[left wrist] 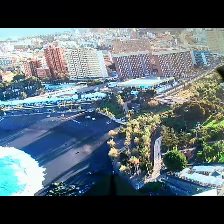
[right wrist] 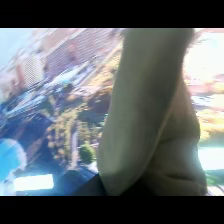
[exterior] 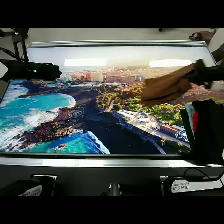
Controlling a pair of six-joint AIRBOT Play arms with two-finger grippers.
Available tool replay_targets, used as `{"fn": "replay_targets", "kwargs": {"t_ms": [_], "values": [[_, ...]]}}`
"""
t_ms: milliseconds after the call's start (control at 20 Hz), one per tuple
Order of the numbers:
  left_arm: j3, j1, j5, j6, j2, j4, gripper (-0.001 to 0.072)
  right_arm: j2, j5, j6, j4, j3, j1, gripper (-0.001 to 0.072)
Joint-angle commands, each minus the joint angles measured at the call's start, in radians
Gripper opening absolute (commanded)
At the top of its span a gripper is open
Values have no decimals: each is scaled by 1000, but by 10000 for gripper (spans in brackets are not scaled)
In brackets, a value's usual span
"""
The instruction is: Fold the shirts.
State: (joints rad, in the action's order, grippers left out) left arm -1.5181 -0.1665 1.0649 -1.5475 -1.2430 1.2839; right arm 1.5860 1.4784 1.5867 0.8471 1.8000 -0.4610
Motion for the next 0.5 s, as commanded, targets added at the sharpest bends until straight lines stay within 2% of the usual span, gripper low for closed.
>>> {"fn": "replay_targets", "kwargs": {"t_ms": [0, 300, 350, 450], "values": [[0, -8, -11, 20, 0, 0, 28, -67, 200, 48, 108, 96, -208, 25], [29, -27, -12, 58, 0, 0, 28, -175, 171, 159, 108, 96, -484, 25], [39, -29, -17, 60, 0, 0, 28, -188, 188, 173, 108, 96, -518, 25], [59, -29, -52, 60, 0, 0, 28, -198, 311, 174, 120, 96, -563, 26]]}}
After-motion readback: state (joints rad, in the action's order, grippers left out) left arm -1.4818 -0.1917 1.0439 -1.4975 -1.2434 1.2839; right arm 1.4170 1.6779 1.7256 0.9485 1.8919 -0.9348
